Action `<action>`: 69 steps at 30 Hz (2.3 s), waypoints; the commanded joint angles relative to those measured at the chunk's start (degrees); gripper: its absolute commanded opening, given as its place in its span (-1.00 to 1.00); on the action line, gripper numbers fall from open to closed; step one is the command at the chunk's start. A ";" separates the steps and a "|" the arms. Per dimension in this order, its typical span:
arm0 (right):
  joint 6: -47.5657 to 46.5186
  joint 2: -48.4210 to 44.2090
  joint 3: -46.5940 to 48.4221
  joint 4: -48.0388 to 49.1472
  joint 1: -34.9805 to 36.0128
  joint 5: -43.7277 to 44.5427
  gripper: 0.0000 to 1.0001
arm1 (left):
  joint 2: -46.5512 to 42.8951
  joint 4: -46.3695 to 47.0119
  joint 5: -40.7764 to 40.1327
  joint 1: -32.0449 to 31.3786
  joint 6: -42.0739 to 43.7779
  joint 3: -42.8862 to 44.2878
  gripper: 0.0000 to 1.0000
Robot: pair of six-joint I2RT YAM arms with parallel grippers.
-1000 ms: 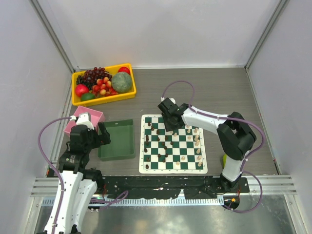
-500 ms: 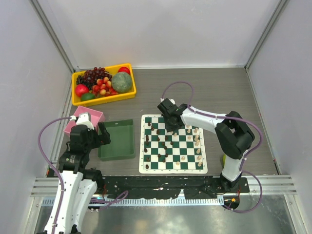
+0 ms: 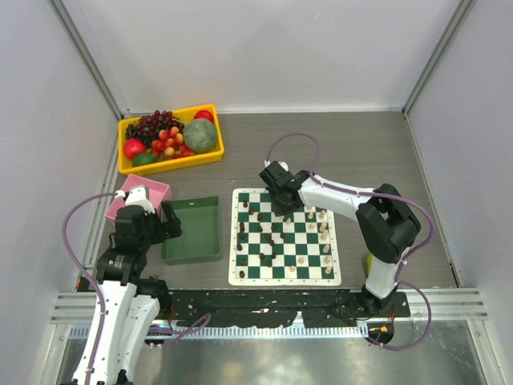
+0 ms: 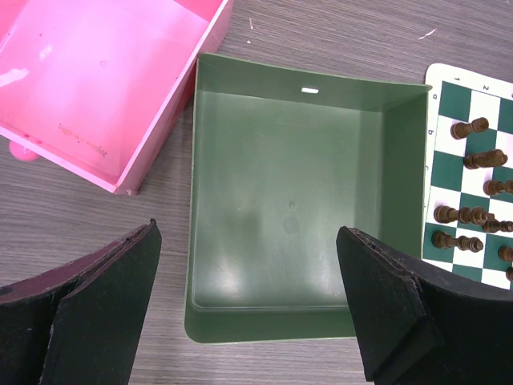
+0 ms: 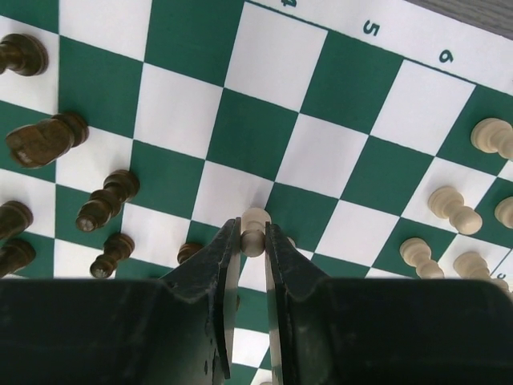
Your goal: Set up the chess pieces on the board
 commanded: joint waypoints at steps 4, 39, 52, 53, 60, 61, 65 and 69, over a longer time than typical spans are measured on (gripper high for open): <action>1.21 -10.43 -1.44 1.51 0.02 0.88 -0.56 | -0.21 1.60 0.63 0.15 -0.05 1.92 0.98; 9.74 -30.22 -29.92 5.64 -5.51 -0.35 -0.54 | -0.47 1.68 1.07 0.06 -0.05 1.66 0.98; 8.60 -28.64 -30.53 6.87 -6.66 -1.31 -0.54 | -0.47 1.68 0.81 0.06 -0.05 1.66 0.98; 8.51 -28.64 -30.53 6.95 -6.74 -1.31 -0.54 | -0.39 1.68 0.89 0.14 -0.05 1.66 0.98; 8.42 -26.89 -30.80 7.31 -6.75 -1.22 -0.53 | -0.39 1.68 0.98 0.06 -0.13 1.66 0.98; 8.33 -26.97 -30.97 7.31 -6.75 -1.22 -0.52 | -0.39 1.68 0.89 0.06 0.04 1.75 0.98; 7.89 -27.50 -31.06 7.48 -6.75 -1.49 -0.46 | -0.47 1.68 0.89 0.14 0.04 1.75 0.98; 7.54 -28.29 -30.71 7.04 -6.75 -1.84 -0.38 | -0.39 1.68 0.98 0.06 0.04 1.75 0.98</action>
